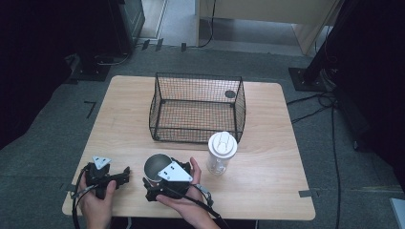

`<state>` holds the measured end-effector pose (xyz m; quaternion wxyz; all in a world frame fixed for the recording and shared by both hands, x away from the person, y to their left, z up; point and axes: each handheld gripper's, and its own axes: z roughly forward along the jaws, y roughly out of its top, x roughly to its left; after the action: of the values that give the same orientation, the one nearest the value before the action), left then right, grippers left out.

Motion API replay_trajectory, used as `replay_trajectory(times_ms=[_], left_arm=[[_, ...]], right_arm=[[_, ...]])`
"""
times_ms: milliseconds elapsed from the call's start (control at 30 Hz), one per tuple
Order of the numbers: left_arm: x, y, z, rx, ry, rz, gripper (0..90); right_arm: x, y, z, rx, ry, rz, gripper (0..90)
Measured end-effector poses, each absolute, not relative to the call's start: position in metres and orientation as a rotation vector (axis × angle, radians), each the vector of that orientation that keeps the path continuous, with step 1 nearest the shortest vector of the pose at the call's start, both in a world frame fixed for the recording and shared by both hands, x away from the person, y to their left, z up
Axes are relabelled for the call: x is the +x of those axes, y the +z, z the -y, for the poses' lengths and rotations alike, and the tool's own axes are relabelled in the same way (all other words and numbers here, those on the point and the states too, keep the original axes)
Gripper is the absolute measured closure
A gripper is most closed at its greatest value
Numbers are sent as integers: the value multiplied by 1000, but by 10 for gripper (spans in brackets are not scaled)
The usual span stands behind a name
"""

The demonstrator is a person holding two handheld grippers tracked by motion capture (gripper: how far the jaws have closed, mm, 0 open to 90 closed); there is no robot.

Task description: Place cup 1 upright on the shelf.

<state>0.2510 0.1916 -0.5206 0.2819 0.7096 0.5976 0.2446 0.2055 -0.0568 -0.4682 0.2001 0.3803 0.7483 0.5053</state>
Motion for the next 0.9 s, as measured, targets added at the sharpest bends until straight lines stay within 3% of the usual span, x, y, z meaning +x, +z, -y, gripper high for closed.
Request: replay_trajectory(times_ms=[133,567,900], left_arm=[[251,-521,-192,1905,655,-1598,0],[251,-521,-192,1907,654,-1595,0],[251,-521,-191,1906,653,-1593,0]], right_arm=[[206,-470,57,1058,1401,-2082,59],[203,-472,56,995,1418,-2069,74],[203,-448,63,983,1545,-1938,75]])
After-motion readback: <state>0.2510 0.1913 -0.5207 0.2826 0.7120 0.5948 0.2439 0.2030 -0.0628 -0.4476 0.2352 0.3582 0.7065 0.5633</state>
